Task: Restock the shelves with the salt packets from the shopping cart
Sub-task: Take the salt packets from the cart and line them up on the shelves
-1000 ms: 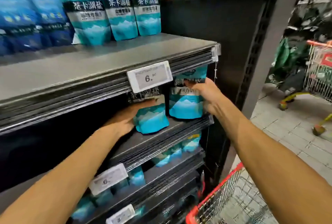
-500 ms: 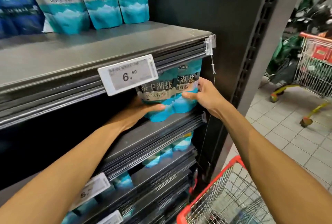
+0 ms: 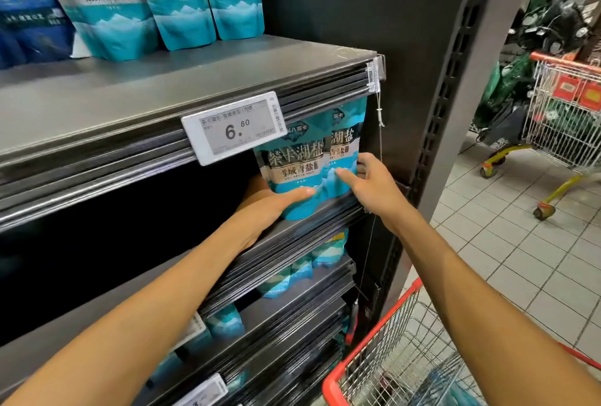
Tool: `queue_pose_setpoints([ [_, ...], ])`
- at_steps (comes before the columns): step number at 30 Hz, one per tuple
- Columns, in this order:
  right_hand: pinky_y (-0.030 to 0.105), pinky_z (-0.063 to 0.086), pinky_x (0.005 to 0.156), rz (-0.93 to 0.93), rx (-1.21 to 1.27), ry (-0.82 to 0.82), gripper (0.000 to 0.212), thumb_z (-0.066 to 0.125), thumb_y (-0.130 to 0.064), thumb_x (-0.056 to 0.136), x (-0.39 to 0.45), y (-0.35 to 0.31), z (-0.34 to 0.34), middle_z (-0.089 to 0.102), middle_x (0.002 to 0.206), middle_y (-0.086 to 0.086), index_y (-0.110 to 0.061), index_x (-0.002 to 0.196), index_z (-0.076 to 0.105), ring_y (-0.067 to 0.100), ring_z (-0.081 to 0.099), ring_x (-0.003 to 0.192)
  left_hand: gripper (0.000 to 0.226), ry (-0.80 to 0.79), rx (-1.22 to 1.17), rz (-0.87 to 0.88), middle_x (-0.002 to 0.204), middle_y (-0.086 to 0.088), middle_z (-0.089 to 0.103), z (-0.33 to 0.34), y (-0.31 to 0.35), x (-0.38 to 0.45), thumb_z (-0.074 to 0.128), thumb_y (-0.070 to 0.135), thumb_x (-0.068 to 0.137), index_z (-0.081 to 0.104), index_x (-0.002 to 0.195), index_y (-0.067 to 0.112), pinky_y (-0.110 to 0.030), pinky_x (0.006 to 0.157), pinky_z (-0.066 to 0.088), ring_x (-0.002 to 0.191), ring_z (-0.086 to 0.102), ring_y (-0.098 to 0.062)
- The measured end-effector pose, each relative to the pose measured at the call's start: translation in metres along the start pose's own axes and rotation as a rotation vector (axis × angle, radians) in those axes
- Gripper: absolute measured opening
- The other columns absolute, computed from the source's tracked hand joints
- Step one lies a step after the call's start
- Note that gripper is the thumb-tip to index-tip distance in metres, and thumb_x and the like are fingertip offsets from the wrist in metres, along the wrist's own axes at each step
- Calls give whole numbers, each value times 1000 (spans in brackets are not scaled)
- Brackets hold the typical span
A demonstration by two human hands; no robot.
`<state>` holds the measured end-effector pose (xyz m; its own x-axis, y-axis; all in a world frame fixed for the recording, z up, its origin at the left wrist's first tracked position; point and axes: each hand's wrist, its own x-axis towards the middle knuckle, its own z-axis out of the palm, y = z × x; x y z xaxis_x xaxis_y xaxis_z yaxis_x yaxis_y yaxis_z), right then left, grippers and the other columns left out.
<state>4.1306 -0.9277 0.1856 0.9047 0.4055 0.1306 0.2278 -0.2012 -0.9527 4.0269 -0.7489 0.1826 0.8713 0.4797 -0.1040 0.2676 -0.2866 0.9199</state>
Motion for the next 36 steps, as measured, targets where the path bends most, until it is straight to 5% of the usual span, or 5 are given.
queue_pose_setpoints([
  [5,38,50,102,-24,-168,-1,33,61,-28,96,-17,4,-1,63,127,-1,-14,125,56,13,60,114,54,-9,3,24,92,29,72,-3,4,-13,81,79,32,66,82,63,-22,83,53,83,69,7],
  [12,-5,39,71,-116,-278,37,44,65,-29,94,-63,7,-14,53,101,-33,-20,135,53,-28,51,88,47,234,6,237,77,21,67,-18,6,-59,78,67,61,60,87,33,-6,56,43,71,63,8],
  [17,22,51,95,-82,-223,107,25,65,-24,94,-110,3,-29,68,116,-8,-20,119,64,-2,62,104,20,484,-240,442,93,10,54,-18,-3,-113,59,36,90,50,101,21,-12,75,41,78,53,6],
  [24,21,57,67,77,-67,336,10,63,-12,95,-246,33,-92,76,78,1,-13,94,73,12,73,76,5,40,-310,543,86,3,57,55,-21,-186,54,25,87,54,93,23,-12,69,42,76,53,-4],
  [36,28,51,57,778,83,810,21,55,-12,100,-467,235,-230,70,96,27,5,107,65,29,65,74,13,-882,127,-72,86,-3,62,347,-146,-248,52,16,100,52,88,21,-21,46,41,58,61,-3],
])
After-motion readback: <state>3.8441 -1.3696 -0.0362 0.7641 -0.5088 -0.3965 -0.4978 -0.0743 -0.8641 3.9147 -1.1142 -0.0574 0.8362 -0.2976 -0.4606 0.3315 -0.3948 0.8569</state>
